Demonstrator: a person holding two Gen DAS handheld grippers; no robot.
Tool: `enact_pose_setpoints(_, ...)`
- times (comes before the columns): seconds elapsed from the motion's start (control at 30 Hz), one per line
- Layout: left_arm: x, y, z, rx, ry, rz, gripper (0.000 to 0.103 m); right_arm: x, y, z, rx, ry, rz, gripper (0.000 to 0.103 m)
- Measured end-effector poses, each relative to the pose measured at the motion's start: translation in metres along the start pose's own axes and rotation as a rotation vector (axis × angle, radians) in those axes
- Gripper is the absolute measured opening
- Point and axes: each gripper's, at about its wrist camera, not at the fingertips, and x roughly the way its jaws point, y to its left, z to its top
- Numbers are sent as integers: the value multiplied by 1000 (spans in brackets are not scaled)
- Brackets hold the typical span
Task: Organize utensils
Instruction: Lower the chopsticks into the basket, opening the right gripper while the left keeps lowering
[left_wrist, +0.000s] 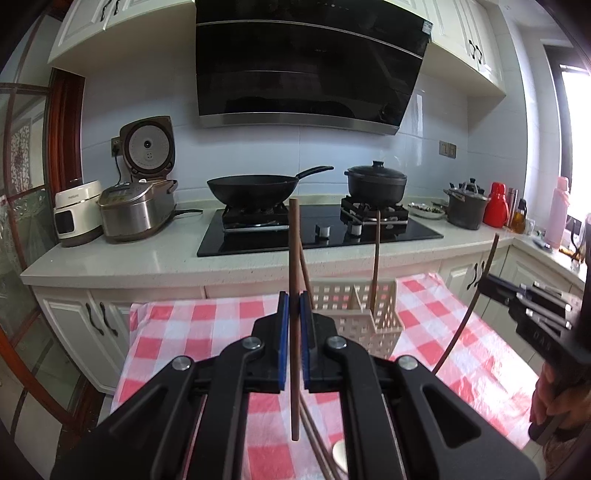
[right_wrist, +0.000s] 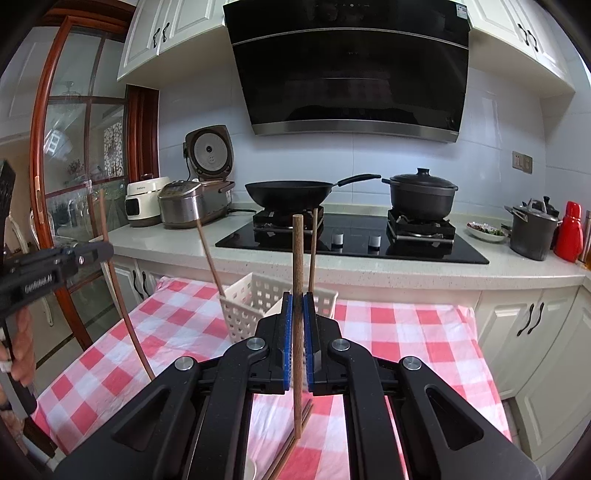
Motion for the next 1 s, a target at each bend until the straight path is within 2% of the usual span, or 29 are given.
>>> enact_pose_setpoints(0.23, 19, -6, 66, -34, -9, -36, 6, 21, -9, 40, 20, -4, 13, 6)
enact_pose_setpoints(0.47, 33, -30, 127, 2, -65, -11, 6, 40, -21, 81, 72, -38, 27, 6)
enact_pose_setpoints(0.6, 47, -40, 150, 2, -88, 9, 6, 52, -25, 98, 99, -61, 40, 6)
enact_pose_setpoints(0.73, 63, -49, 162, 1, -99, 22, 6, 63, -24, 107, 94, -82, 54, 6)
enact_pose_setpoints(0.83, 79, -52, 160, -13, -95, 22, 6, 77, -20, 104, 66, -62, 45, 6)
enact_pose_setpoints(1.0, 119, -48, 135, -45, -13, 8, 6, 105, -25, 83, 69, 27, 41, 6)
